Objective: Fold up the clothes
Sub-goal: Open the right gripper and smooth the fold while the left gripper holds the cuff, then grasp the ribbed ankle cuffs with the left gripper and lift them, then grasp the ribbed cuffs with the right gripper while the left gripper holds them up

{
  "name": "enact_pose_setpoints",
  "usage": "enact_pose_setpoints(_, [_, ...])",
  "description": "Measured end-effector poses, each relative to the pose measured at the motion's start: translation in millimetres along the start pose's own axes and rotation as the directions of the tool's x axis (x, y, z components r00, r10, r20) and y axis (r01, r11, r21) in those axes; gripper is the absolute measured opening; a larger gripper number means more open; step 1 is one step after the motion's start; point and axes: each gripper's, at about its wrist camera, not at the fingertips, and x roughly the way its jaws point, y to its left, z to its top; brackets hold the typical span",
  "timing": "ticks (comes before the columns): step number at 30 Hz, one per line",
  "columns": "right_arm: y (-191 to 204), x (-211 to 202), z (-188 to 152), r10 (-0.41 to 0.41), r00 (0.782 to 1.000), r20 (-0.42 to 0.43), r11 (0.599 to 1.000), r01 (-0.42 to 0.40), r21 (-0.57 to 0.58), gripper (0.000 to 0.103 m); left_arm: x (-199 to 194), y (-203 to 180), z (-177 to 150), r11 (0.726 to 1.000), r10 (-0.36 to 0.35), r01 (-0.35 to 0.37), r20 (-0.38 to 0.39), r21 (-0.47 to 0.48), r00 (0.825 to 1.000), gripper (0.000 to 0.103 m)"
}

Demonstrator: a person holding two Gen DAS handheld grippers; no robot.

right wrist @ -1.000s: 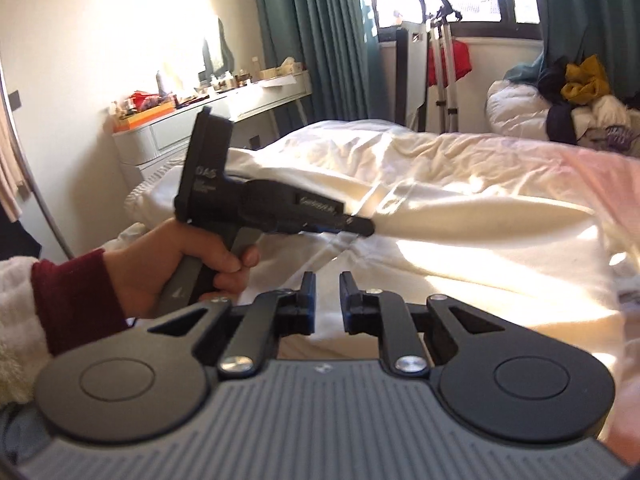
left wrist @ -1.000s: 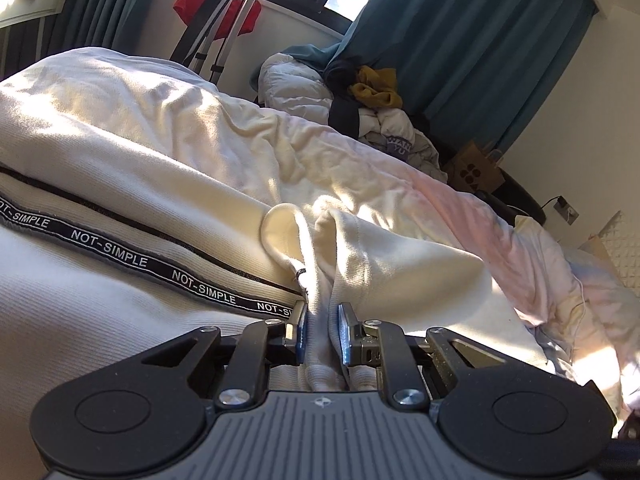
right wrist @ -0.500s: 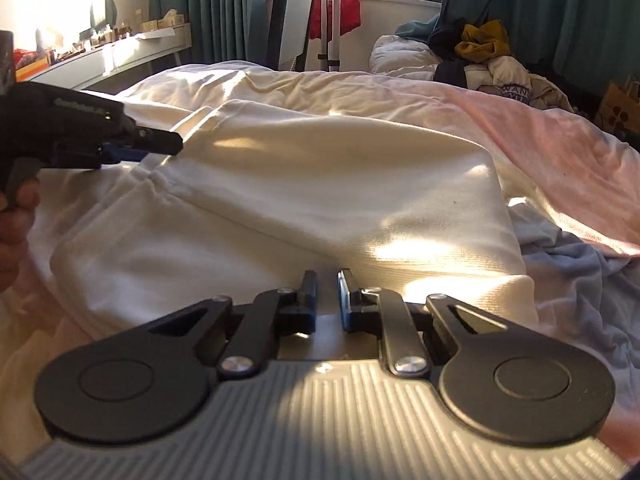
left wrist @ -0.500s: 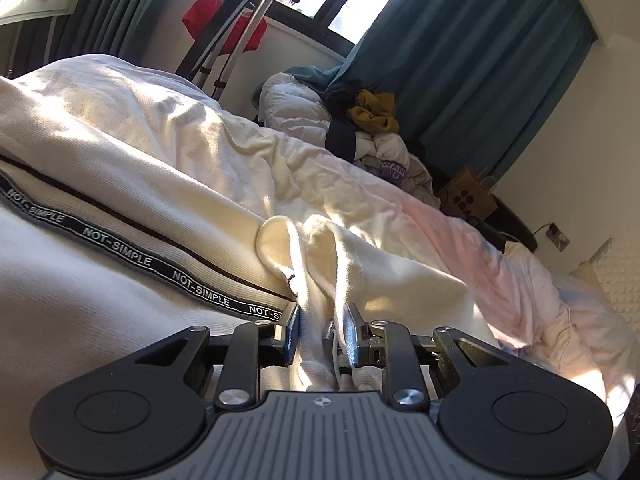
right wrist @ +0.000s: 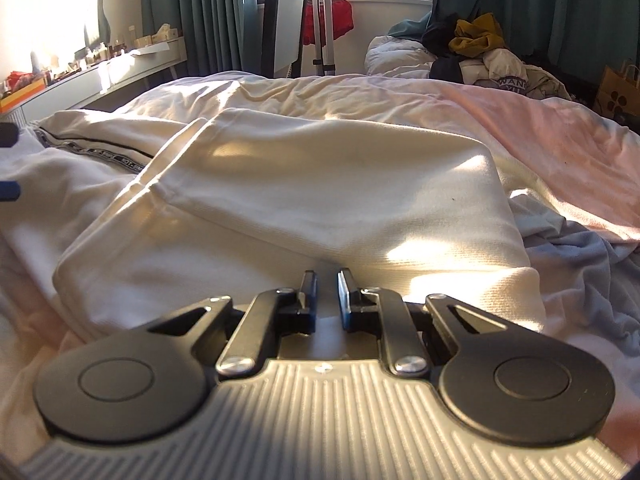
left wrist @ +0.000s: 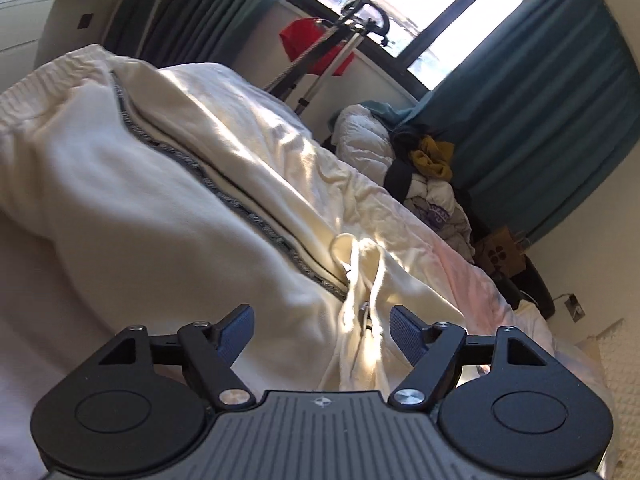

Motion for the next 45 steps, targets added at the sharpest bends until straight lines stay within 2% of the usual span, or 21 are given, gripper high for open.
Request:
enact_pose_setpoints(2, [-1, -2, -1, 0.001, 1.0, -0.002, 1.0, -0.001, 0.011, 0.014, -15, 19, 5, 0.995, 0.034, -0.034, -0.002, -0.091, 0.999, 0.079])
enact_pose_setpoints(4, [-1, -4, -1, -0.001, 1.0, -0.005, 1.0, 0.001, 0.02, 0.014, -28, 41, 10, 0.979, 0.06, -0.056, 0.013, -0.196, 0.998, 0.084])
enact_pose_setpoints(7, [-1, -6, -1, 0.0, 1.0, -0.01, 0.999, 0.0, 0.035, 0.014, -43, 72, 11, 0.941, 0.069, -0.046, 0.057, -0.335, 0.996, 0.097])
enact_pose_setpoints(9, [-2, -7, -1, 0.001, 1.0, -0.012, 0.999, -0.001, 0.044, 0.014, -41, 90, 12, 0.912, 0.094, -0.061, 0.061, -0.406, 0.994, 0.097])
enact_pose_setpoints(12, [-1, -6, -1, -0.003, 1.0, -0.012, 0.999, 0.004, 0.043, 0.014, -30, 112, 17, 0.879, 0.095, -0.051, 0.069, -0.473, 0.993, 0.097])
enact_pose_setpoints(15, [-1, -6, -1, -0.004, 1.0, -0.009, 0.998, 0.004, 0.059, 0.015, -16, 125, 29, 0.868, 0.087, -0.016, 0.12, -0.497, 0.989, 0.097])
enact_pose_setpoints(19, [-2, -7, 0, 0.0, 1.0, 0.007, 0.997, -0.001, 0.08, 0.015, 1, 146, 43, 0.835, 0.11, 0.002, 0.171, -0.55, 0.979, 0.092])
enact_pose_setpoints(22, [-1, -11, 3, 0.008, 0.999, 0.046, 0.995, -0.013, 0.101, 0.016, 4, 165, 46, 0.819, 0.139, 0.028, 0.245, -0.574, 0.96, 0.087])
enact_pose_setpoints(24, [2, -13, 6, 0.012, 0.997, 0.081, 0.995, -0.021, 0.101, 0.016, 1, 179, 46, 0.795, 0.157, 0.048, 0.281, -0.605, 0.947, 0.074])
enact_pose_setpoints(26, [5, -11, 9, 0.017, 0.995, 0.103, 0.995, -0.027, 0.092, 0.016, -2, 189, 45, 0.778, 0.151, 0.085, 0.317, -0.623, 0.936, 0.07])
enact_pose_setpoints(27, [7, -5, 8, 0.026, 0.997, 0.078, 0.996, -0.033, 0.085, 0.016, -4, 194, 45, 0.772, 0.145, 0.106, 0.335, -0.627, 0.931, 0.067])
enact_pose_setpoints(28, [9, 2, 5, 0.031, 0.999, 0.043, 0.996, -0.034, 0.079, 0.015, -5, 196, 45, 0.774, 0.146, 0.11, 0.344, -0.624, 0.927, 0.062])
enact_pose_setpoints(29, [10, 7, 2, 0.028, 0.999, 0.022, 0.997, -0.029, 0.069, 0.015, -6, 195, 47, 0.788, 0.157, 0.093, 0.344, -0.608, 0.926, 0.06])
enact_pose_setpoints(31, [13, 10, 1, 0.018, 0.999, 0.028, 0.999, -0.02, 0.041, 0.015, -10, 189, 50, 0.825, 0.189, 0.05, 0.357, -0.563, 0.915, 0.049])
enact_pose_setpoints(32, [13, 10, 2, 0.02, 1.0, 0.024, 0.999, -0.021, 0.046, 0.015, -12, 183, 51, 0.845, 0.206, 0.027, 0.372, -0.534, 0.905, 0.048])
enact_pose_setpoints(36, [8, 11, 1, 0.04, 0.999, 0.032, 0.997, -0.042, 0.071, 0.014, -23, 141, 55, 0.917, 0.27, -0.094, 0.432, -0.387, 0.861, 0.027])
enact_pose_setpoints(39, [5, 8, 1, 0.041, 0.998, 0.036, 0.996, -0.044, 0.073, 0.011, -18, 85, 75, 0.956, 0.279, -0.186, 0.505, -0.227, 0.817, 0.023])
enact_pose_setpoints(42, [-7, -9, 10, -0.009, 0.997, 0.074, 0.99, -0.001, 0.141, 0.013, -22, 22, 78, 0.97, 0.232, -0.228, 0.597, -0.083, 0.768, 0.023])
enact_pose_setpoints(45, [-35, -39, 24, -0.06, 0.984, 0.166, 0.962, 0.012, 0.274, 0.016, -26, -48, 67, 0.964, 0.174, -0.263, 0.659, 0.037, 0.732, 0.023])
